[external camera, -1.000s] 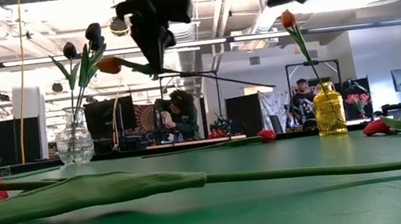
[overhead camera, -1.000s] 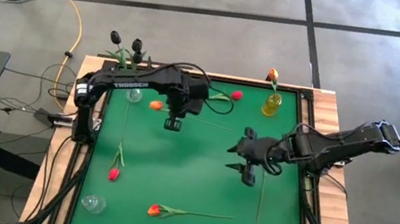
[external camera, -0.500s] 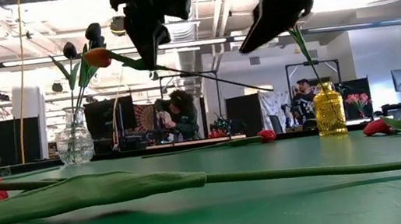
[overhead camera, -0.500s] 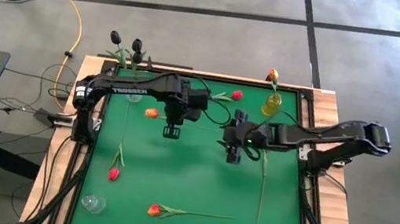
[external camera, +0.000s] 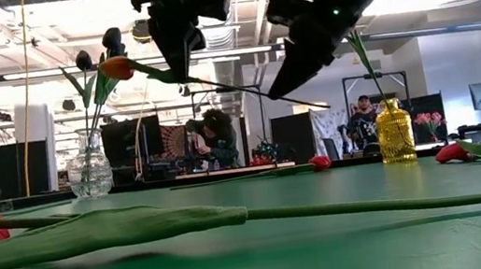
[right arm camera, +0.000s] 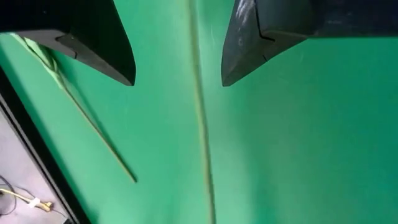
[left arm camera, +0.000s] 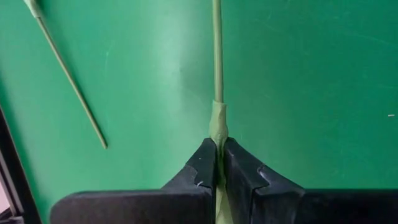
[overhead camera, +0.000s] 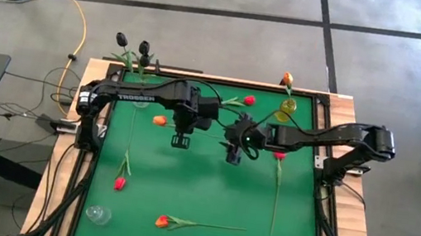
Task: Sort flowers into vase by color
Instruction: Put the top orange flower into the yellow vase
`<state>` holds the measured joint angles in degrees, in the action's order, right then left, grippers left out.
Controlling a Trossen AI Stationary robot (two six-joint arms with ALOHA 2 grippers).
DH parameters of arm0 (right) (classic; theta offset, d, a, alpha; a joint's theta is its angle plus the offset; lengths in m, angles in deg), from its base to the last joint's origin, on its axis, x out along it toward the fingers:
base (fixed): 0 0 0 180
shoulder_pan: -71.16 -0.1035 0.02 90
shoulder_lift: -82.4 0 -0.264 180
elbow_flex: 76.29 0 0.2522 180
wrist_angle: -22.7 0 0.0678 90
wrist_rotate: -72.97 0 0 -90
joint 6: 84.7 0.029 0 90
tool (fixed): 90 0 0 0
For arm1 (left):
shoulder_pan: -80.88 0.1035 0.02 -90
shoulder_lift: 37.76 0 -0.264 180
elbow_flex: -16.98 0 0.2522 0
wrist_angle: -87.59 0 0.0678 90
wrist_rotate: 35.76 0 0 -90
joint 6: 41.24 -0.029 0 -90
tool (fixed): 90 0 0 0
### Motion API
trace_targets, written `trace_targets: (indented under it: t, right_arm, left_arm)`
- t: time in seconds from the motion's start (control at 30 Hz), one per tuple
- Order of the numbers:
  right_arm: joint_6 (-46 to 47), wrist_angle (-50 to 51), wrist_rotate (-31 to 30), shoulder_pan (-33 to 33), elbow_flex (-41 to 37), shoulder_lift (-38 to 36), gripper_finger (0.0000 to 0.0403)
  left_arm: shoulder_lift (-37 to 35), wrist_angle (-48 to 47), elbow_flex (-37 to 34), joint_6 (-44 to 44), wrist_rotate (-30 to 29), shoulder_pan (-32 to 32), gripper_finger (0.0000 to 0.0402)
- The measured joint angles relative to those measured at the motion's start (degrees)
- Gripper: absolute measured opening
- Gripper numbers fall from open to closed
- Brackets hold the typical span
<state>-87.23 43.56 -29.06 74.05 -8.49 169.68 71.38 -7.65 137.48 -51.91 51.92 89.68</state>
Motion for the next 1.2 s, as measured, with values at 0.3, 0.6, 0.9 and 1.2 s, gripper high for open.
trace_targets:
  t: [0.3, 0.6, 0.9, 1.2]
  right_arm:
    - [0.78, -2.40, 0.11, 0.13, 0.00, 0.16, 0.0220]
    - [1.12, -1.58, 2.27, 1.03, 0.00, 0.16, 0.0157]
    - [2.57, -0.08, 3.89, 1.01, 0.00, 0.16, 0.0121]
    - [3.32, 0.81, 4.88, 0.48, 0.00, 0.16, 0.0066]
  left_arm:
    - [0.00, 0.56, 0.00, -0.81, -0.02, 0.00, 0.0002]
    - [0.00, 1.47, 0.00, -2.73, 0.42, 0.00, 0.0002]
    - [0.00, 1.86, 0.00, -5.74, 0.44, 0.00, 0.0002]
    - [0.00, 2.94, -0.02, -7.73, 0.52, -0.03, 0.0002]
